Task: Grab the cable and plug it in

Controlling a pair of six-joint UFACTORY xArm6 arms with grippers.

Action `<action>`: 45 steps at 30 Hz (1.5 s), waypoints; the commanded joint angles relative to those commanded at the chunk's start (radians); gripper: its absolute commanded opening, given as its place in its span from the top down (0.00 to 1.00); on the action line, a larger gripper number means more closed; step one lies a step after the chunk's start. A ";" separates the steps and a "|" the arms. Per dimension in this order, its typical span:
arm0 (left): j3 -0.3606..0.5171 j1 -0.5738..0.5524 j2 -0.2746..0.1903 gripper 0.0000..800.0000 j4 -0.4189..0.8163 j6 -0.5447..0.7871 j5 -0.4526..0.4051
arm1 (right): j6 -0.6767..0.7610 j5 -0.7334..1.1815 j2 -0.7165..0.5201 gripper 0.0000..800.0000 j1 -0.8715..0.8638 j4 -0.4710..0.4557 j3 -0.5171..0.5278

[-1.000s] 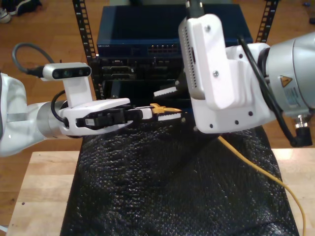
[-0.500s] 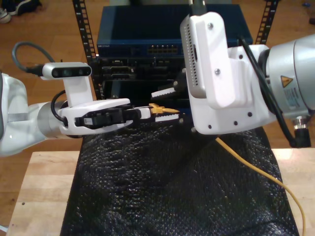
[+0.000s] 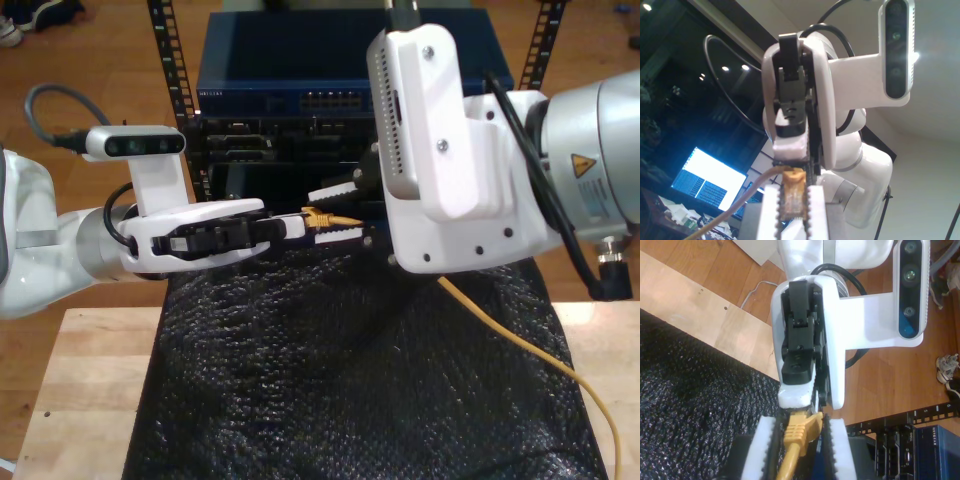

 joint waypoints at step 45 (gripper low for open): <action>-0.002 -0.003 0.009 0.98 0.002 -0.044 0.012 | -0.002 0.000 -0.015 0.78 0.000 0.000 0.005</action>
